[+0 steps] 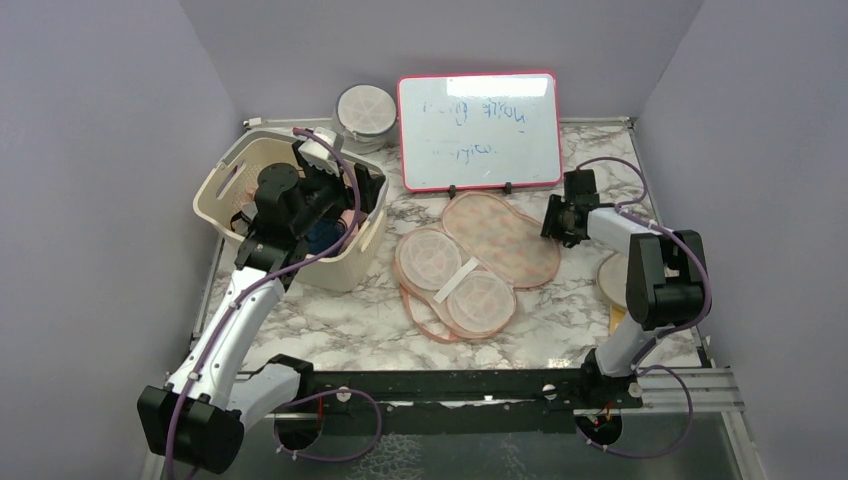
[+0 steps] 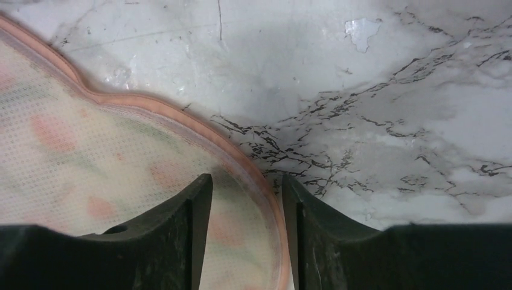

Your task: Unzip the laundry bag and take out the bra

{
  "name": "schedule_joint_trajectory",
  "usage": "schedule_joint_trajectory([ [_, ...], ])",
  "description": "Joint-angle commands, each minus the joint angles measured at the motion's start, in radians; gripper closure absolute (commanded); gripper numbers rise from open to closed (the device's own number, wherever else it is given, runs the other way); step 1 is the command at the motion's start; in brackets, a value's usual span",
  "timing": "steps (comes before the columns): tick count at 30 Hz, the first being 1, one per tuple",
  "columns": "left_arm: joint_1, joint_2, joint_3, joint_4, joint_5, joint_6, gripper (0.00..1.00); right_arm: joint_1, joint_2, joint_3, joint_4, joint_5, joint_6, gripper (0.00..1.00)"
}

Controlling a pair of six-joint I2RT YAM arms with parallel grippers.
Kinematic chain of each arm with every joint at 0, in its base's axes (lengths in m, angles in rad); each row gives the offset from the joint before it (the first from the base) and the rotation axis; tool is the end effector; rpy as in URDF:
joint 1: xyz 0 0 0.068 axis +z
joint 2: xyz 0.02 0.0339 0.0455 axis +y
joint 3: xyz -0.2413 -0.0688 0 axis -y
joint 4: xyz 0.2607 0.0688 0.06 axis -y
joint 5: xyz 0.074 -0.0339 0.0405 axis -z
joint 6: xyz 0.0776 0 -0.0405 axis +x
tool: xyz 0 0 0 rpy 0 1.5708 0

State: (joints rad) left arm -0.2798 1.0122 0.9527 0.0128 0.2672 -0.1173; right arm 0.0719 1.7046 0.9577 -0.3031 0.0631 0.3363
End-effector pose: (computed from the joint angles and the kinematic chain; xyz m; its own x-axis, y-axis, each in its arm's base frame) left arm 0.2871 -0.1038 0.3556 -0.1054 -0.0872 -0.9906 0.5110 0.8498 -0.1291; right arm 0.3590 0.0210 0.0882 -0.8301 0.2704 -0.4877 0.2474 0.9624 0.1126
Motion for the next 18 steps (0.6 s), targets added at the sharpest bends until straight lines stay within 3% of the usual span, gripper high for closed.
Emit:
schedule_joint_trajectory([
  [1, -0.007, -0.022, -0.009, -0.011, -0.047, 0.017, 0.07, 0.002, 0.032, -0.029, 0.036, 0.001, -0.007, 0.62],
  [8, -0.007, -0.018, -0.018, -0.007, -0.060, 0.018, 0.07, 0.003, -0.011, -0.045, 0.056, -0.037, -0.026, 0.98],
  [18, -0.008, -0.011, -0.020, -0.004, -0.062, 0.013, 0.07, 0.031, -0.317, -0.057, 0.001, -0.041, -0.082, 0.99],
])
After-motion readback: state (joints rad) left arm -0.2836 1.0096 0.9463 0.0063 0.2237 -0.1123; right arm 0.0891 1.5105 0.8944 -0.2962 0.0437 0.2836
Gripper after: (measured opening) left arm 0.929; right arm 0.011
